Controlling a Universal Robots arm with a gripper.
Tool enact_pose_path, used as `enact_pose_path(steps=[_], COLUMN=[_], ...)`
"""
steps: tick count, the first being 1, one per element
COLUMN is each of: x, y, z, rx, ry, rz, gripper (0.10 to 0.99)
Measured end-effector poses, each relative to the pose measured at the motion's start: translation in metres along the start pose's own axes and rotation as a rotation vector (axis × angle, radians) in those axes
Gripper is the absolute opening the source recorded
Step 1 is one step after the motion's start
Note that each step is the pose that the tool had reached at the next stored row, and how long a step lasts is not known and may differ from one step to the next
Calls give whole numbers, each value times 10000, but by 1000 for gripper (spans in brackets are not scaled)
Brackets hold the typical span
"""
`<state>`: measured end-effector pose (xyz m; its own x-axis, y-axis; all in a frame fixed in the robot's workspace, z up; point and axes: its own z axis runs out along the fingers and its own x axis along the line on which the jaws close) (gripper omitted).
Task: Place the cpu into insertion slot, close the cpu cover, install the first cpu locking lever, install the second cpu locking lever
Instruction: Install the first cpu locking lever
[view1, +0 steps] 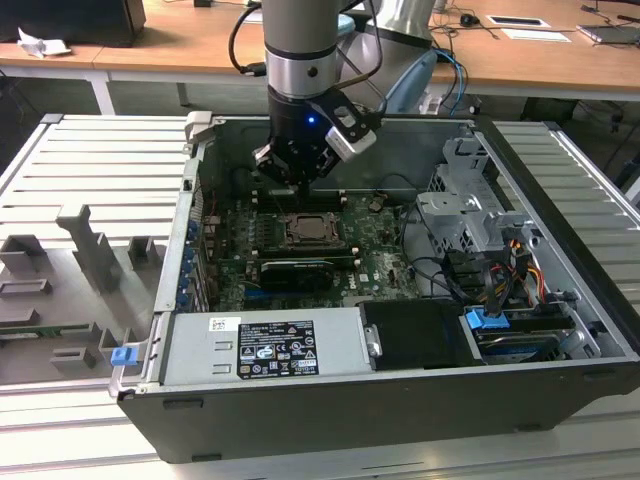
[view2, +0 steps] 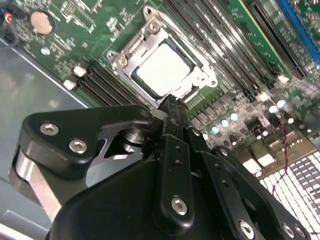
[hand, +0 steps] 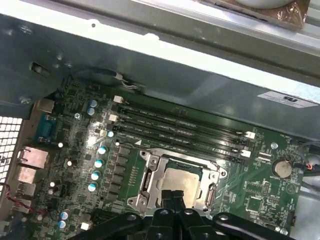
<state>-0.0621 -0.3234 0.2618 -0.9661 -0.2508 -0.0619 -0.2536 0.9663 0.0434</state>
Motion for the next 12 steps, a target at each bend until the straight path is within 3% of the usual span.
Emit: enact_pose_path(steps=[3,7,10,12], x=[60,62,62,62], y=[16,15,15,14], z=[2,20,20,22], rx=[5,81,21,17], ry=[-7,-46,225,234], rz=[111,1314,1531,1763], gripper=[106,106,106,106])
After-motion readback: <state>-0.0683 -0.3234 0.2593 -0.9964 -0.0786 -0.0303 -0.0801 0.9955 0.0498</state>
